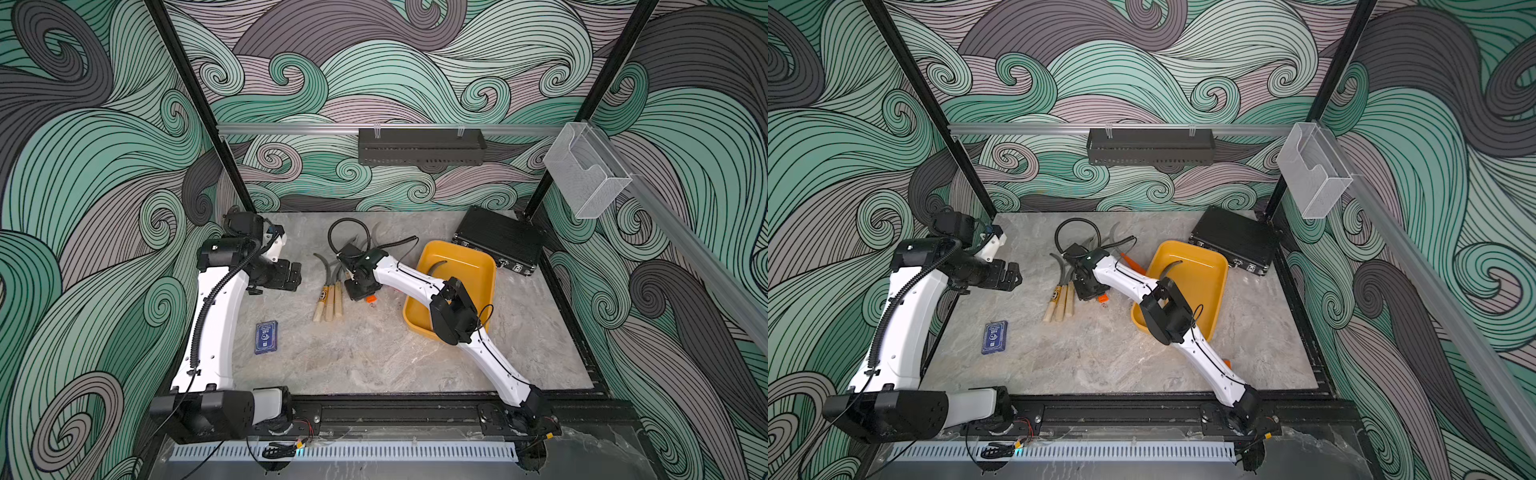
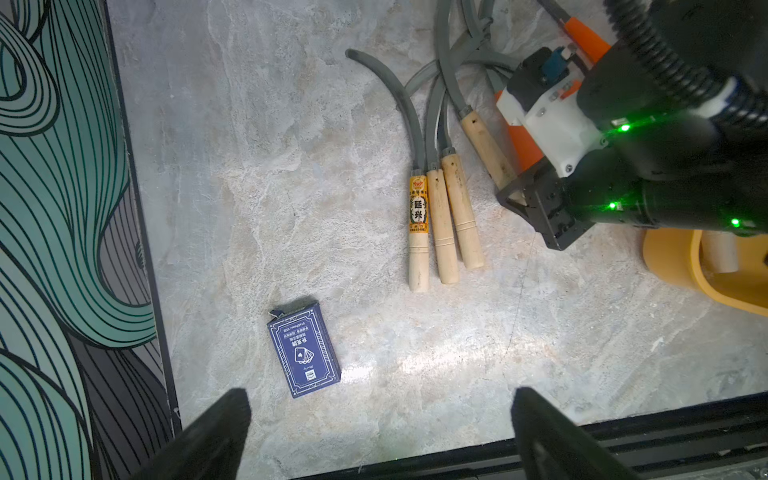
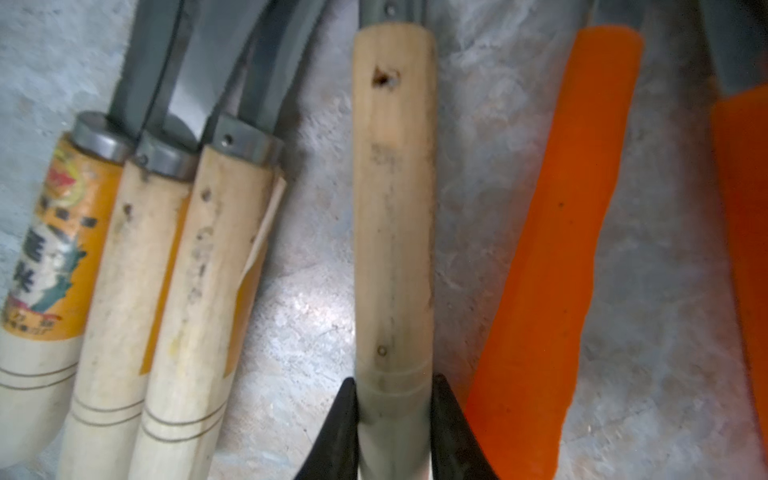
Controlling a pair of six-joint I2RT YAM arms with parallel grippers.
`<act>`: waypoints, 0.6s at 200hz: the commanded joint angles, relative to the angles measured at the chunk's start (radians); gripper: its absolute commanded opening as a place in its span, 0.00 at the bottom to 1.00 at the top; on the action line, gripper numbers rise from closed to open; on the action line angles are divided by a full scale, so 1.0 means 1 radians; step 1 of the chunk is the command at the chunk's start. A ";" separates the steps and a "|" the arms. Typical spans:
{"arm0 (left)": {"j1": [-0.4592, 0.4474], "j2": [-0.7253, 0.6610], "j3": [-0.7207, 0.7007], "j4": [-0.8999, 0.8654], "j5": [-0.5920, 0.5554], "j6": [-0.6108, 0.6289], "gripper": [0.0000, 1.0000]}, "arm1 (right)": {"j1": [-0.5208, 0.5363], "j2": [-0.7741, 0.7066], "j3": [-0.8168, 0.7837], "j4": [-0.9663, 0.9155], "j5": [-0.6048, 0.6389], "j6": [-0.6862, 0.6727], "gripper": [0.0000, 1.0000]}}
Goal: Put small sickles into storage boxes
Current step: Pick up the sickle at the center of the board.
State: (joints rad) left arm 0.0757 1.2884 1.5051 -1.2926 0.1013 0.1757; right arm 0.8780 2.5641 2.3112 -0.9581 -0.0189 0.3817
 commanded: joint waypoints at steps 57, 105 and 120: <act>0.001 -0.020 0.039 0.018 0.028 0.005 0.99 | -0.017 -0.099 -0.029 -0.055 -0.024 0.002 0.04; 0.001 -0.025 0.047 0.023 0.037 -0.009 0.99 | -0.034 -0.122 -0.016 -0.051 -0.119 0.023 0.00; 0.001 -0.024 0.051 0.023 0.040 -0.012 0.99 | -0.041 -0.123 -0.007 -0.046 -0.153 0.032 0.00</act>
State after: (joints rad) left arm 0.0757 1.2850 1.5078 -1.2778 0.1211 0.1738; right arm 0.8509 2.4870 2.2795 -0.9989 -0.1020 0.3927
